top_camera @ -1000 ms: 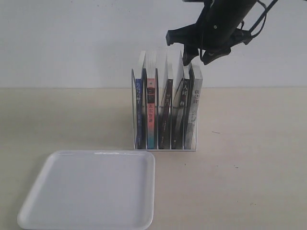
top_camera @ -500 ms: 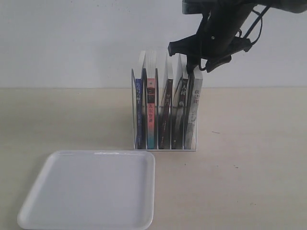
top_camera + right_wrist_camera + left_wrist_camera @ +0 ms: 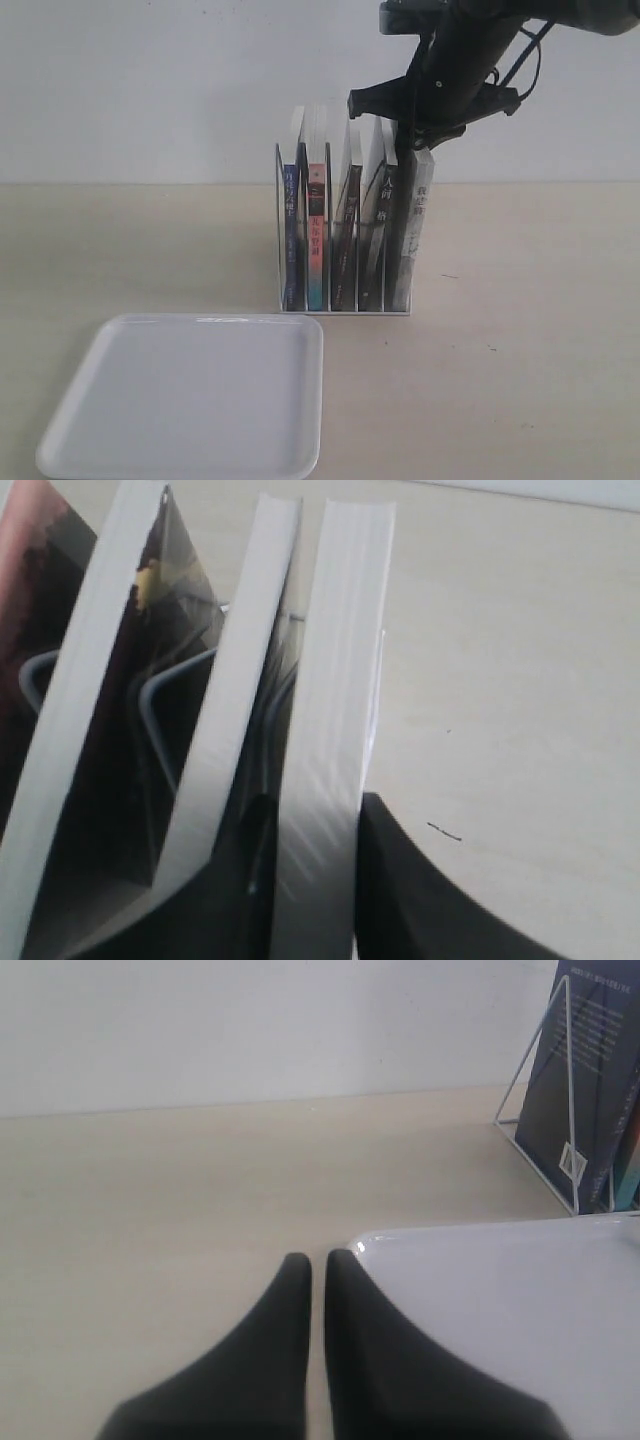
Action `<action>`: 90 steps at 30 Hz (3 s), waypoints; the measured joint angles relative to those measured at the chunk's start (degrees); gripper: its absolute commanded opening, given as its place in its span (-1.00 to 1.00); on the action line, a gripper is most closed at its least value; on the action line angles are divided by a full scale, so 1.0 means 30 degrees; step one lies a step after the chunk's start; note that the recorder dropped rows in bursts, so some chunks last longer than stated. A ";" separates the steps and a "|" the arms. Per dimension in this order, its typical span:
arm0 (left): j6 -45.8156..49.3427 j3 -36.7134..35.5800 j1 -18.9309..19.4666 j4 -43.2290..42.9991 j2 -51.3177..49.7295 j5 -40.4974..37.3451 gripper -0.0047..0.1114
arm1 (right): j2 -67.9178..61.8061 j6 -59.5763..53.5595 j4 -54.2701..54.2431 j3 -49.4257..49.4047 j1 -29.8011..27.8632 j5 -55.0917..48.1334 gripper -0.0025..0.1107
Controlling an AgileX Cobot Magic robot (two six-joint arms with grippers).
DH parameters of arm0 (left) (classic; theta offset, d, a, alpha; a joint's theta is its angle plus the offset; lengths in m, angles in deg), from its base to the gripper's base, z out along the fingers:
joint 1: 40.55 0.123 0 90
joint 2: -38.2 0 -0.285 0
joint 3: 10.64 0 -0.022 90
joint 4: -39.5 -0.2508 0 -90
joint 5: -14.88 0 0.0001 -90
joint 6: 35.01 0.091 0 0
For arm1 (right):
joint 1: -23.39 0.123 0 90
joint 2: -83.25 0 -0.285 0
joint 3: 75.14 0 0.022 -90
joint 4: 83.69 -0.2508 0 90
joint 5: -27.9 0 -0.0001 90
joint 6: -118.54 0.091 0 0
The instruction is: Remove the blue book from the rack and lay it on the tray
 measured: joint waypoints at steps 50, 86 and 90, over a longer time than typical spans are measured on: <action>0.0000 0.0000 0.0000 0.0000 0.0000 0.0000 -0.85 | 0.1709 0.1338 0.0493 0.1131 0.0000 -0.2002 -0.83; 0.0000 0.0000 0.0000 0.0000 0.0000 0.0000 -0.85 | 0.1953 0.0770 -0.0372 0.1300 0.0000 -0.1690 -0.34; 0.0000 0.0000 0.0000 0.0000 0.0000 0.0000 -0.85 | 0.2615 0.0103 -0.0689 0.1300 0.0617 -0.2243 -0.34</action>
